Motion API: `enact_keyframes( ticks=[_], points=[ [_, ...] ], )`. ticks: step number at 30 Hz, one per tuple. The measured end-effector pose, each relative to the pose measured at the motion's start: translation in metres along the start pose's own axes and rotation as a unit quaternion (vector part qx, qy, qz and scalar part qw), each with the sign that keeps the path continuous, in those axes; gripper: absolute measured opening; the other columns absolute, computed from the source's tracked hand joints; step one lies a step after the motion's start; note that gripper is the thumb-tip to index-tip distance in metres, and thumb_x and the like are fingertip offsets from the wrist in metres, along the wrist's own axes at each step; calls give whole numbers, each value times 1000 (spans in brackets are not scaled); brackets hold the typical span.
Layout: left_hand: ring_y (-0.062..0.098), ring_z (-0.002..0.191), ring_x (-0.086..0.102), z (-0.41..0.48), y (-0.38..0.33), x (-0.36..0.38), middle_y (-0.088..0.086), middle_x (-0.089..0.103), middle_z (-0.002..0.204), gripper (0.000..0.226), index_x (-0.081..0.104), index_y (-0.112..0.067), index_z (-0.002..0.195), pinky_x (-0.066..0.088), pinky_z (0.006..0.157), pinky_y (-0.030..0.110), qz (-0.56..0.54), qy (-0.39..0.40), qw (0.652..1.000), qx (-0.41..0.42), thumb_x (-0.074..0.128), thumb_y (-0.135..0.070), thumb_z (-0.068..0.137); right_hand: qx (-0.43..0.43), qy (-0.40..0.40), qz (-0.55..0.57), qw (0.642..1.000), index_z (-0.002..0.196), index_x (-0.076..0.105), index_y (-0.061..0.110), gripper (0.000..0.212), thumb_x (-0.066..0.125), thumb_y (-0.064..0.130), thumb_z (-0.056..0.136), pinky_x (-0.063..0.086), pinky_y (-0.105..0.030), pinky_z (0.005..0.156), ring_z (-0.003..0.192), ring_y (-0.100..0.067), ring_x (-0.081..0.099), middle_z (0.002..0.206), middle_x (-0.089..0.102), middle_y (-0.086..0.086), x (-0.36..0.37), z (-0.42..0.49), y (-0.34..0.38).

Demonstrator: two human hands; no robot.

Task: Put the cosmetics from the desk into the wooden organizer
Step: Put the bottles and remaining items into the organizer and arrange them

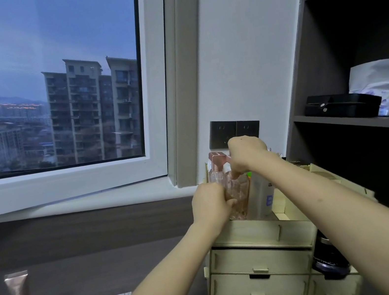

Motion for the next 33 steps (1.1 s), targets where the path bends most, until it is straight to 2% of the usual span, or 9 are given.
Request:
enact_keyframes(
  ticks=[2,5,9,14,20,23,28,31,33],
  points=[
    [28,83,61,-1,-2,0,12,65,74,38,58,-6,67,48,68,34,7,-6,1000,8,69,-40,76,-6,-19,-16,1000,61,32,14,39,68,14,78,37,-25,56,76,-25,49,62,38,1,2,3,1],
    [30,86,59,-5,-6,-2,14,67,84,37,57,-9,81,44,66,35,14,-29,999,23,70,-42,74,-31,-37,-66,997,63,36,14,29,59,12,79,30,-21,49,75,-24,49,62,37,2,2,3,6],
    [29,87,59,-4,-7,0,12,67,85,40,44,-13,63,41,64,32,27,-36,999,0,68,-43,76,-46,21,-109,993,61,34,15,32,61,9,77,37,-28,67,77,-25,47,64,38,2,0,2,3],
    [29,92,58,-5,-8,2,12,67,89,37,65,-7,81,45,69,35,30,-51,998,1,66,-43,79,-68,-30,-199,977,60,32,17,39,63,27,82,27,-32,78,77,-24,46,61,37,3,0,7,-2],
    [32,93,57,-6,-8,1,15,67,90,34,63,-3,93,37,65,35,52,-71,996,15,61,-36,85,-73,-56,-181,979,59,34,19,45,62,44,84,22,-34,79,77,-24,46,66,45,2,7,17,-8],
    [33,92,57,-6,-8,1,16,67,90,35,60,-3,104,34,64,34,68,-81,994,23,59,-33,87,-93,-29,-139,985,67,46,19,31,67,37,81,25,-33,80,78,-22,49,73,52,3,5,18,-13],
    [32,79,52,-5,-6,3,18,67,85,23,61,-3,80,31,60,33,70,-83,994,9,61,-25,87,-108,-39,-154,981,77,47,15,25,56,34,89,30,-36,89,81,-25,48,84,51,-1,2,12,-17],
    [31,87,57,-5,-4,3,16,68,88,24,64,-4,82,36,62,32,66,-64,996,14,60,-28,86,-106,-42,-166,980,79,47,18,22,50,35,92,29,-37,90,89,-26,49,89,57,-5,2,4,-16],
    [31,91,60,-5,-2,0,14,69,90,25,65,-4,84,44,68,34,49,-51,997,16,60,-28,86,-109,-77,-192,972,92,52,19,13,51,31,91,30,-39,93,97,-25,49,100,64,-4,1,-3,-13]
  ],
)
Point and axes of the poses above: each hand's wrist, its own z-axis towards the middle knuckle, its own x-axis out of the palm, y = z × x, the point moved 3 cm from there along z, towards the middle knuckle
